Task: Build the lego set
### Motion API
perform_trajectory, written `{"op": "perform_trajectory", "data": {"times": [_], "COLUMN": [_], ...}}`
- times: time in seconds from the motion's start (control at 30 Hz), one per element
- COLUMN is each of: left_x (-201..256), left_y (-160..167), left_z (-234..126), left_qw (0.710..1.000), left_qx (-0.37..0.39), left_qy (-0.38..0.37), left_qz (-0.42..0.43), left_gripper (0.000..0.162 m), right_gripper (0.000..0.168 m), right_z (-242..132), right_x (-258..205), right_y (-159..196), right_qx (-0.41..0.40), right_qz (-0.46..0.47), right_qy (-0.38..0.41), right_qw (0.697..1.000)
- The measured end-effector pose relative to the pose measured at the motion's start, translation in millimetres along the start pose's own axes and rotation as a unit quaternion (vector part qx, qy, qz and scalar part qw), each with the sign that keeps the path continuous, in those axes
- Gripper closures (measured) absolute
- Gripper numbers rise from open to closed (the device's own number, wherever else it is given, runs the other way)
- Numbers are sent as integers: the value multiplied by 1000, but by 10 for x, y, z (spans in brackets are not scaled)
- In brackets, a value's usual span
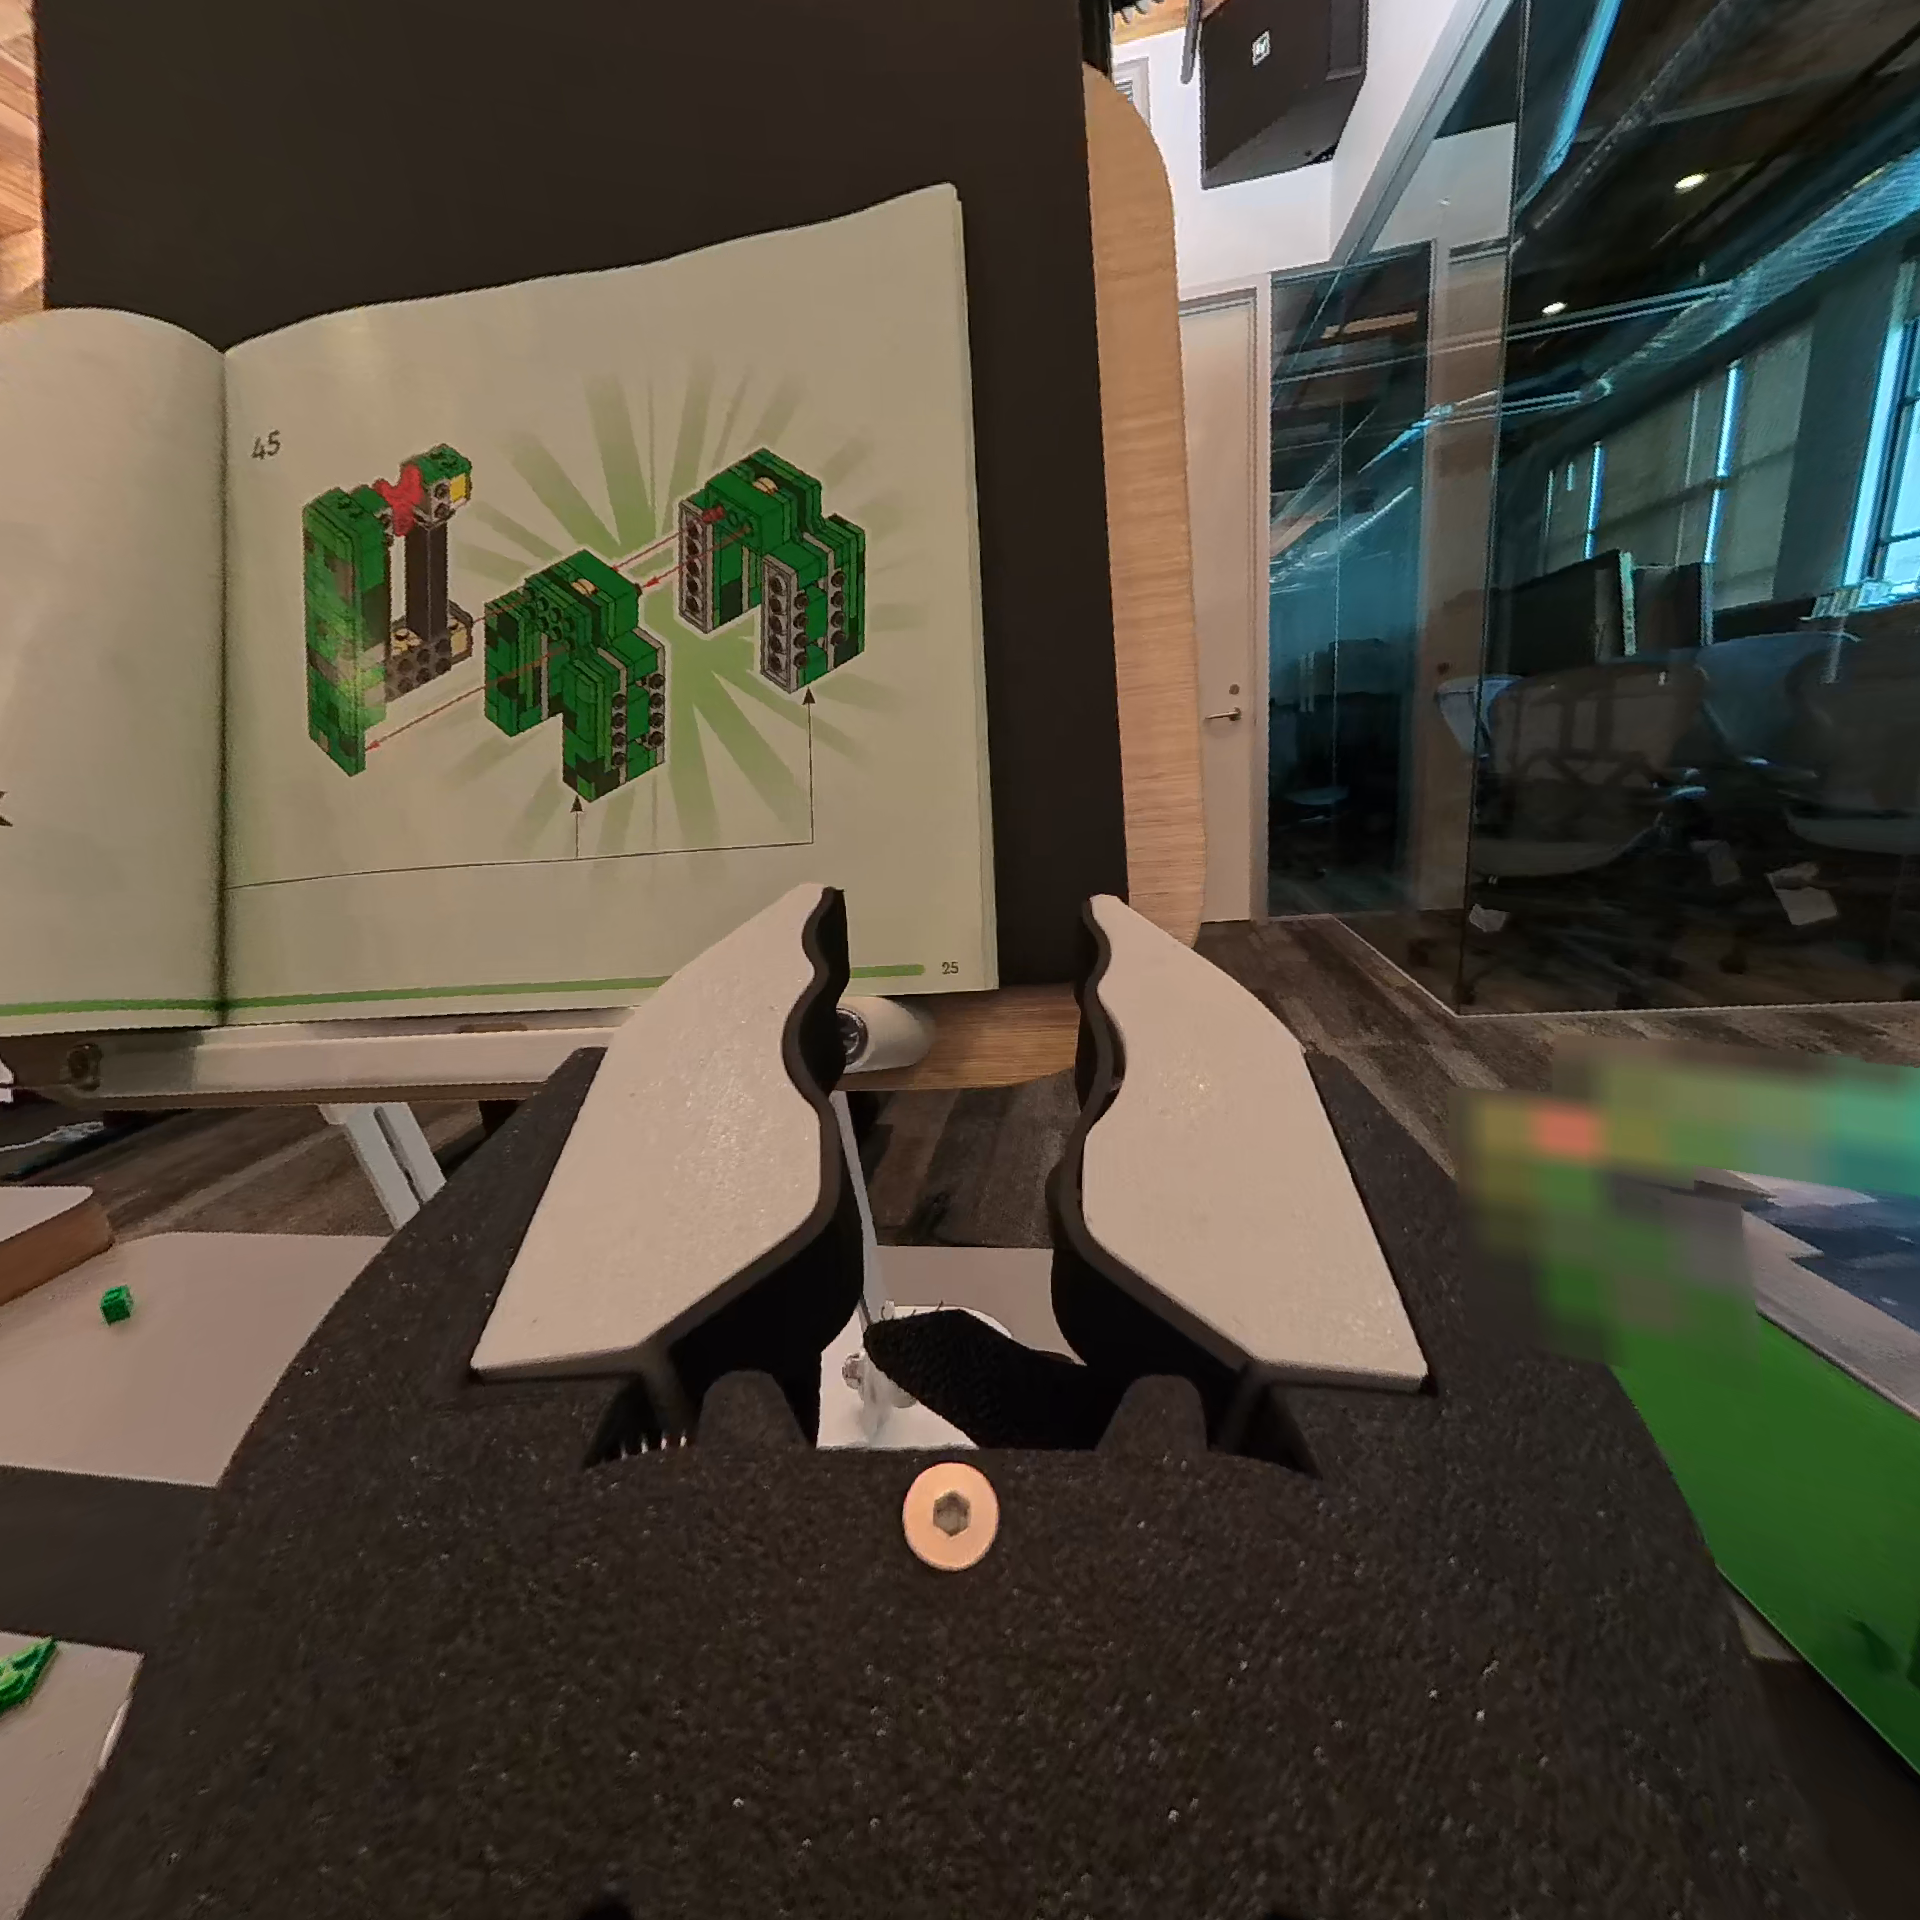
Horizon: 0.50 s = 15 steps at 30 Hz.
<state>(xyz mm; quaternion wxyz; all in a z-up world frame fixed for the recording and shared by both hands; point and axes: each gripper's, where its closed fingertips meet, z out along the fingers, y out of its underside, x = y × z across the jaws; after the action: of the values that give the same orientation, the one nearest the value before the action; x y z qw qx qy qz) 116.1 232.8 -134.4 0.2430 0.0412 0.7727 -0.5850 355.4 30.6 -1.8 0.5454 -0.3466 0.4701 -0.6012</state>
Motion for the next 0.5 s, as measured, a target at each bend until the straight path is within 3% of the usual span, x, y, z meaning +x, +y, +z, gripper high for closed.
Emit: {"op": "perform_trajectory", "data": {"times": [0.5], "left_x": [5], "left_y": [-1], "left_z": [1], "left_qw": [1000], "left_qx": [-1], "left_qy": [0], "left_qz": [1], "left_gripper": [162], "right_gripper": [140], "right_z": [27], "right_x": [42], "right_y": [191], "right_qx": [-56], "right_qz": [6], "right_qy": [12], "right_qw": [998]}}
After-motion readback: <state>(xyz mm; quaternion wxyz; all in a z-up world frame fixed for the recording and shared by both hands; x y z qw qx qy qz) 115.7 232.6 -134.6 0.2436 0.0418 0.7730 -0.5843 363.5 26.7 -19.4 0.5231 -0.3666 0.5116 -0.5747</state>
